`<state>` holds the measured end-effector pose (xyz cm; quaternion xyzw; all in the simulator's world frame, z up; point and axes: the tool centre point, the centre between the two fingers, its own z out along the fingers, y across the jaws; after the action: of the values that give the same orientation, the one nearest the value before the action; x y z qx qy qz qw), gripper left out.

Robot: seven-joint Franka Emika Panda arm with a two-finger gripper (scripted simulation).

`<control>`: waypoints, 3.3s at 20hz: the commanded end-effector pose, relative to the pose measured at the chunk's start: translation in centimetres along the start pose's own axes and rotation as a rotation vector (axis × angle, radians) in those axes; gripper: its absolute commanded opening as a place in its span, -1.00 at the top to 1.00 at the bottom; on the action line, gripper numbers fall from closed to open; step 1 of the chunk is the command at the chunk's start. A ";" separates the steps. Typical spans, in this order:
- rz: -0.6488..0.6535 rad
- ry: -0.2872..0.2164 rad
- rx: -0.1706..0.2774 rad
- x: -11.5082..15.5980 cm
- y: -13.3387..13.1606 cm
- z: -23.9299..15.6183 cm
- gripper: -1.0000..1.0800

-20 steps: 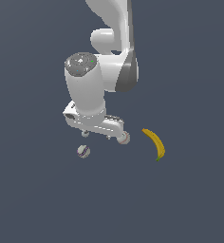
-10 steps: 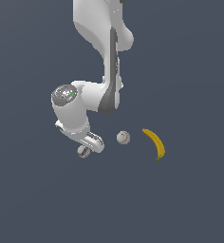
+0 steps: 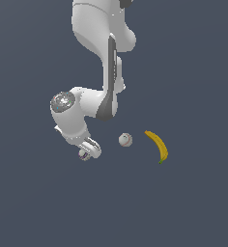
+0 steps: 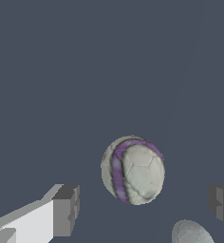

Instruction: Pick up a designated object from a clutter of objects.

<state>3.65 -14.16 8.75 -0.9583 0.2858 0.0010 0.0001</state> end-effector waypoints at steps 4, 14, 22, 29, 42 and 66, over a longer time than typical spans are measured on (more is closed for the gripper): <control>0.001 0.000 0.000 0.0 0.0 1.2 -0.92; 0.004 0.002 0.000 0.0 0.1 5.0 -0.92; 0.004 0.002 0.000 0.1 0.1 5.1 1.00; 0.004 0.002 0.001 0.0 0.0 4.9 1.00; 0.004 0.002 0.002 -1.8 0.2 -0.1 1.00; 0.006 0.003 -0.001 -9.0 1.3 -22.4 1.00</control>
<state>-4.10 -10.50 29.76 -0.9575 0.2885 -0.0001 -0.0005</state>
